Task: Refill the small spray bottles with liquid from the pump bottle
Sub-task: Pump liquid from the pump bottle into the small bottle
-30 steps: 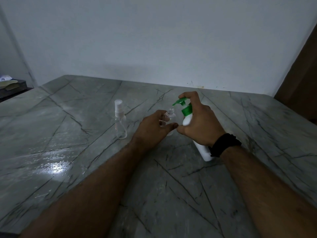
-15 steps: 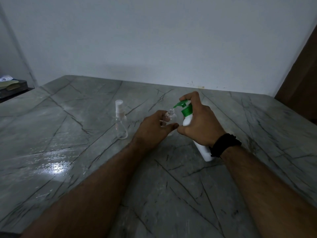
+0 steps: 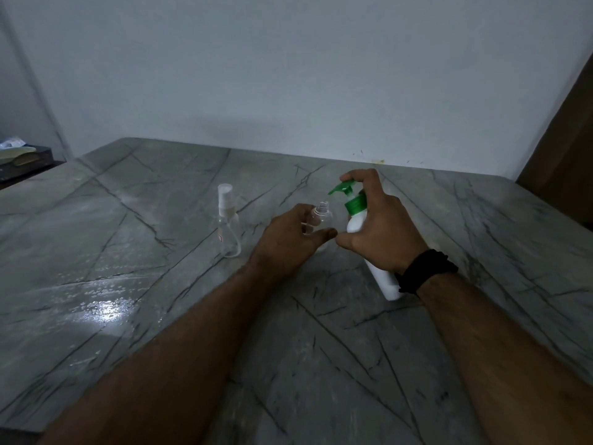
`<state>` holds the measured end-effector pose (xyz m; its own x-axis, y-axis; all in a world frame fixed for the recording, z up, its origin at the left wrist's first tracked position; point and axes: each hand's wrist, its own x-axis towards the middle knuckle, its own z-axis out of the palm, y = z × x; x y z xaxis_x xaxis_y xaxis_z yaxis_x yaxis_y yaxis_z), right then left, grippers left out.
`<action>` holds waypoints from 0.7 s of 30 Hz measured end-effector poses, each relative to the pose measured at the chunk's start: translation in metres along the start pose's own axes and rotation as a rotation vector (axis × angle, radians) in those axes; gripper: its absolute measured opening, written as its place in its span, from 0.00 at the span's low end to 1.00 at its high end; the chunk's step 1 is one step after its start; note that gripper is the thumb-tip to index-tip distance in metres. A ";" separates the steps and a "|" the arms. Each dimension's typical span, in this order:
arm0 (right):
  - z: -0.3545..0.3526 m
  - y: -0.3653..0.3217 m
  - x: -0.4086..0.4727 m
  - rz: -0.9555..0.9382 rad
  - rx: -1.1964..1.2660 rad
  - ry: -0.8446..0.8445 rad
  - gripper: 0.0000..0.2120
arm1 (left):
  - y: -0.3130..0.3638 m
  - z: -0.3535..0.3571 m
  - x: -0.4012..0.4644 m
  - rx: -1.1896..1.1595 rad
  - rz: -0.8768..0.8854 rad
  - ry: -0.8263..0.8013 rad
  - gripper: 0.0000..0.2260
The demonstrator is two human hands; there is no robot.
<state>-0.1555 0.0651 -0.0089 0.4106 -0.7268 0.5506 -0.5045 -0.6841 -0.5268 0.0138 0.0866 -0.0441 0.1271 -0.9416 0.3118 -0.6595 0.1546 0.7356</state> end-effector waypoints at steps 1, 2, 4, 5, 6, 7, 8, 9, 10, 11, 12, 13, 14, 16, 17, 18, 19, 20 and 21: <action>0.000 0.000 0.000 -0.002 -0.001 -0.001 0.37 | 0.000 0.000 0.000 0.002 0.001 0.001 0.26; 0.000 0.000 0.000 -0.005 0.000 -0.005 0.38 | 0.000 0.000 0.000 0.008 0.002 0.001 0.26; 0.000 -0.001 0.000 -0.012 0.009 -0.019 0.37 | 0.000 0.000 0.000 0.010 0.004 -0.001 0.26; -0.001 -0.001 0.001 -0.011 0.014 -0.025 0.36 | -0.001 0.000 0.001 0.008 0.005 -0.003 0.25; -0.001 -0.001 0.001 -0.007 0.014 -0.027 0.36 | -0.001 0.000 0.001 0.006 0.005 -0.005 0.25; -0.001 -0.001 0.001 -0.004 0.013 -0.027 0.35 | -0.001 0.000 0.000 0.007 0.004 -0.006 0.25; 0.000 -0.001 0.001 -0.003 0.011 -0.025 0.35 | -0.001 0.000 0.000 0.010 0.002 -0.005 0.26; 0.000 0.000 0.000 -0.003 0.009 -0.021 0.35 | -0.001 0.001 0.000 0.012 0.002 -0.003 0.26; 0.000 0.000 0.000 -0.004 0.008 -0.014 0.36 | -0.001 0.001 0.000 0.012 0.004 -0.001 0.26; 0.000 0.000 -0.001 -0.006 0.007 -0.008 0.36 | -0.001 0.000 0.000 0.010 0.004 0.002 0.26; -0.001 0.000 -0.001 -0.007 0.008 -0.006 0.37 | -0.001 0.000 0.000 0.006 0.002 0.006 0.26; -0.001 0.000 -0.001 -0.007 0.011 -0.008 0.37 | -0.001 0.000 -0.001 0.001 0.000 0.008 0.26; -0.001 0.000 -0.001 -0.006 0.014 -0.012 0.37 | -0.001 0.000 -0.001 -0.002 0.001 0.009 0.26; -0.001 -0.001 0.000 -0.007 0.014 -0.023 0.36 | 0.000 0.000 -0.001 -0.001 0.001 0.004 0.26; -0.001 -0.001 0.000 -0.006 0.010 -0.026 0.36 | 0.000 0.000 -0.001 0.000 -0.002 -0.001 0.26; 0.000 -0.001 0.001 -0.004 0.006 -0.025 0.36 | 0.000 0.000 0.000 -0.001 -0.004 -0.004 0.26; 0.000 -0.001 0.000 -0.003 0.004 -0.021 0.36 | 0.000 0.000 0.000 0.000 -0.005 -0.006 0.26; 0.000 -0.001 0.000 -0.002 0.005 -0.016 0.36 | 0.000 0.000 0.000 0.002 -0.003 -0.005 0.26; -0.001 0.000 0.000 -0.002 0.008 -0.012 0.36 | 0.001 0.000 0.000 0.004 0.001 -0.003 0.26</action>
<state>-0.1562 0.0654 -0.0087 0.4210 -0.7260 0.5438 -0.4974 -0.6861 -0.5309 0.0131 0.0870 -0.0440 0.1245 -0.9424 0.3105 -0.6623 0.1541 0.7332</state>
